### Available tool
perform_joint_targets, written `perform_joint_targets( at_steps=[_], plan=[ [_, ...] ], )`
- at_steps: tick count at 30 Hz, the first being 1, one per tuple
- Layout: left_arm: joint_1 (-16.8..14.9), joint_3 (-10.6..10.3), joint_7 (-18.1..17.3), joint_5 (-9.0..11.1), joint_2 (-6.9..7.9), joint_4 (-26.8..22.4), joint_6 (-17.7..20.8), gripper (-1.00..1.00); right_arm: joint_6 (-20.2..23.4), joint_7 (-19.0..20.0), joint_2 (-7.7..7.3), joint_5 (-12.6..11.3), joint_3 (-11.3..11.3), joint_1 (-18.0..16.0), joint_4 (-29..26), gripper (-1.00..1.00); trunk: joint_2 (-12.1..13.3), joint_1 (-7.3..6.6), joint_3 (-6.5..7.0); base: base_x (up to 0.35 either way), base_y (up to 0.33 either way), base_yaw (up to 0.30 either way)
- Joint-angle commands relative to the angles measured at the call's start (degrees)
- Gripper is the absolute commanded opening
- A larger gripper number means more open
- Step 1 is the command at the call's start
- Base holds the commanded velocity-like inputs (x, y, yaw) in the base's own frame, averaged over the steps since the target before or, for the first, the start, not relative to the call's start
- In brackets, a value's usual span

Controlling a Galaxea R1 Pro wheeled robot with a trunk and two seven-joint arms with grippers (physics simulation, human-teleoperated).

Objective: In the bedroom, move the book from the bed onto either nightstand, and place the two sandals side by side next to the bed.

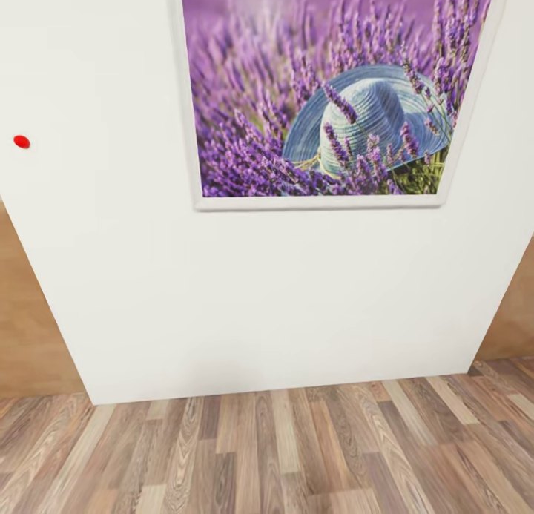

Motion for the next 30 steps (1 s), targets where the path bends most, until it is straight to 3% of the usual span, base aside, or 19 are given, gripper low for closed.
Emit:
perform_joint_targets(
  at_steps=[1,30],
  plan=[
    [-0.02,0.01,-0.01,0.02,-0.01,0.02,-0.15,1.00,-0.12,0.05,0.00,-0.01,-0.04,-0.01,-0.01,1.00,-0.02,0.03,-0.05,0.332,0.000,0.000],
    [-0.02,0.01,-0.01,0.02,-0.02,0.03,-0.15,1.00,-0.12,0.05,0.00,-0.01,-0.04,-0.01,-0.01,1.00,-0.02,0.03,-0.05,0.332,0.000,0.000]
  ],
)
